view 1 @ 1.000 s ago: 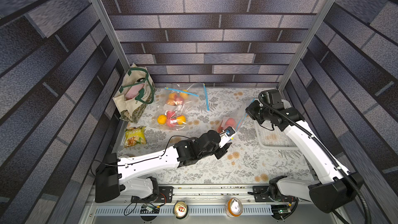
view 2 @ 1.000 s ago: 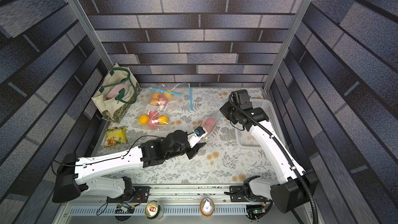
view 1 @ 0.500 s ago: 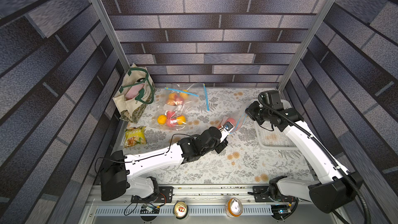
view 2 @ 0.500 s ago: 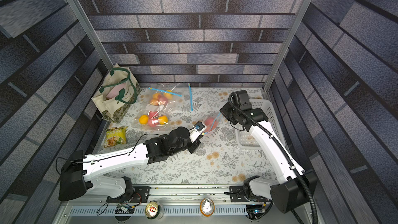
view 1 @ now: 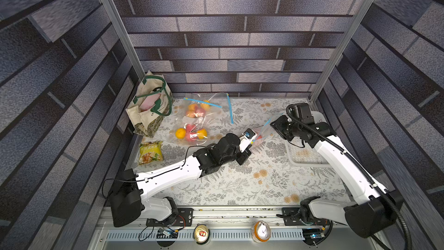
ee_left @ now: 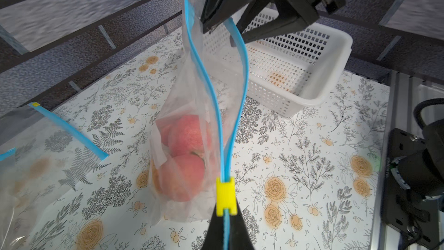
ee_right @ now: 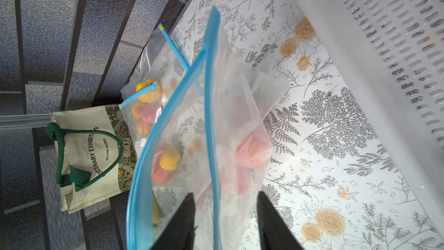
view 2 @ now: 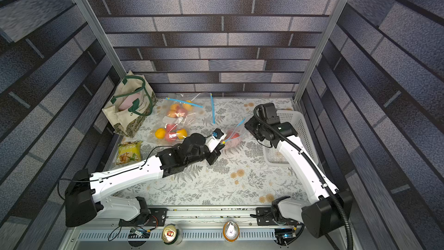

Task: Place the peach in a zip-top bag and seal the zipper
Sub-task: Zip the zipper on the zipper food storage bag.

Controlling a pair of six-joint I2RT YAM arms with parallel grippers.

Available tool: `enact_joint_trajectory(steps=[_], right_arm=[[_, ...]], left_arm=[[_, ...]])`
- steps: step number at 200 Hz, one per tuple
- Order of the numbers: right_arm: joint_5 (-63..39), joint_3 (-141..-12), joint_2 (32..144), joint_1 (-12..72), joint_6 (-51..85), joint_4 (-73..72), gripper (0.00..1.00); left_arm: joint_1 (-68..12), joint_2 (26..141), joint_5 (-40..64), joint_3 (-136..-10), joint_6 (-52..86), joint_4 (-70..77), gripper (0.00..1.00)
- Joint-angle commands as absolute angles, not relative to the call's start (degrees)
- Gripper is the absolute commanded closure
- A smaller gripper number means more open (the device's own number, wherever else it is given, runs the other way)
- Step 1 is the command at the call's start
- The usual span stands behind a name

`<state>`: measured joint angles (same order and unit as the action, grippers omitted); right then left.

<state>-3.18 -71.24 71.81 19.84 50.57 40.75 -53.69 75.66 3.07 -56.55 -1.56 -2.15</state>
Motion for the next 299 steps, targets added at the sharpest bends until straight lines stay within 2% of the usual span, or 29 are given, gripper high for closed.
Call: enact_joint_trajectory(steps=[1,18,38,71,99,130,166,204,245,282,299], right_arm=[[-4.62,-76.1,71.15,19.08,31.94,41.98,0.44],[-10.22,-79.95,71.19,19.07,16.74,43.19,0.43],[-26.68,-82.26,69.65,19.16,-0.21,44.78,0.42],[-44.93,-76.2,64.57,19.37,-18.53,39.24,0.4],[-50.32,-73.93,66.02,22.5,-26.59,34.96,0.41],[-56.59,-76.15,68.75,25.31,-35.14,34.52,0.42],[-56.46,-82.93,75.78,26.43,-48.11,44.91,0.46],[-58.33,-85.32,80.22,27.85,-52.12,45.07,0.49],[-55.87,-90.35,86.12,30.15,-55.23,49.61,0.55],[-54.68,-92.27,88.46,31.82,-56.85,52.02,0.57],[-52.65,-93.51,89.91,32.85,-57.11,53.5,0.62]], left_arm=[[-48.03,73.0,18.72,-59.69,-4.41,-8.62,1.0],[-44.4,72.71,25.39,-62.04,-7.61,-13.89,1.0],[-39.59,73.51,33.62,-65.3,-9.05,-18.43,1.0],[-35.1,75.18,40.71,-67.86,-10.87,-20.69,1.0],[-34.09,76.82,45.31,-71.4,-13.68,-24.87,1.0],[-33.81,78.79,45.68,-74.44,-16.84,-29.53,1.0],[-32.49,78.57,46.01,-73.7,-17.72,-28.03,1.0],[-32.43,79.41,45.05,-74.85,-20.54,-30.41,1.0],[-32.23,79.09,44.78,-74.16,-22.36,-30.07,1.0],[-31.54,77.79,43.35,-72.01,-21.89,-26.96,1.0],[-31.46,77.53,43.37,-71.95,-22.35,-26.81,1.0]])
